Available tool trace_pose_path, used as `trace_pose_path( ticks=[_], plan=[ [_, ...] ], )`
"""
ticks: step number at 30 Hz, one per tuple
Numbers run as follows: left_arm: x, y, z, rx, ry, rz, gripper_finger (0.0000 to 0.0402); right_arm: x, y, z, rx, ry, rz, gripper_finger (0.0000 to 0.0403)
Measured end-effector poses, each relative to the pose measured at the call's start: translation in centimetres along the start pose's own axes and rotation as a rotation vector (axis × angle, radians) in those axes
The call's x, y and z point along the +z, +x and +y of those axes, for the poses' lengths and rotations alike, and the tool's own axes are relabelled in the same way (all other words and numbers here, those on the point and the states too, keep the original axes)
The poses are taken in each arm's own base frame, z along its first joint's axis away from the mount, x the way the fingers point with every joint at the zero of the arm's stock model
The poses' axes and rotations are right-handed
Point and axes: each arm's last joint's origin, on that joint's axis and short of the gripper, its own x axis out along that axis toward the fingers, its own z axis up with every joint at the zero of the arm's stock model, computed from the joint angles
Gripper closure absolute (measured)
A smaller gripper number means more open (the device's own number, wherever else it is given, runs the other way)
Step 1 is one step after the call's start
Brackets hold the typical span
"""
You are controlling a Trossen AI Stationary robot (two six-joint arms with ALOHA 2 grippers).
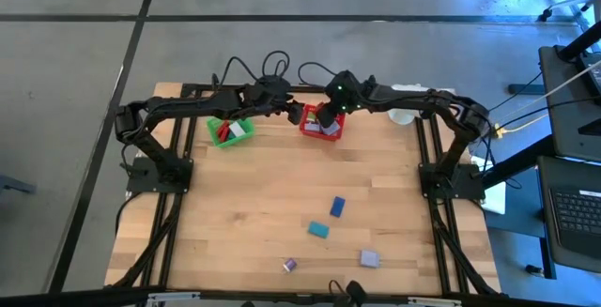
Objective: Pick & Place Office items
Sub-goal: Put the red charger adapter into the red bin
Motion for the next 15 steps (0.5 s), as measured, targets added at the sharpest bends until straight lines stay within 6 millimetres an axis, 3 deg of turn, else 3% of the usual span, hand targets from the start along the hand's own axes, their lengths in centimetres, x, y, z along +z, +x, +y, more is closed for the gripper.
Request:
trace_pose_path(
  ticks=[4, 15],
  plan=[
    [0.03, 0.01, 0.05, 0.003, 0.0, -0.002, 0.0144, 0.05, 0.05, -0.04, -0.002, -0.009, -0.006, 0.0274],
    [0.31, 0.11, 0.6, 0.014, -0.009, -0.007, 0.0145, 0.02, 0.05, -0.01, 0.011, 0.001, 0.0, 0.0199]
  ],
)
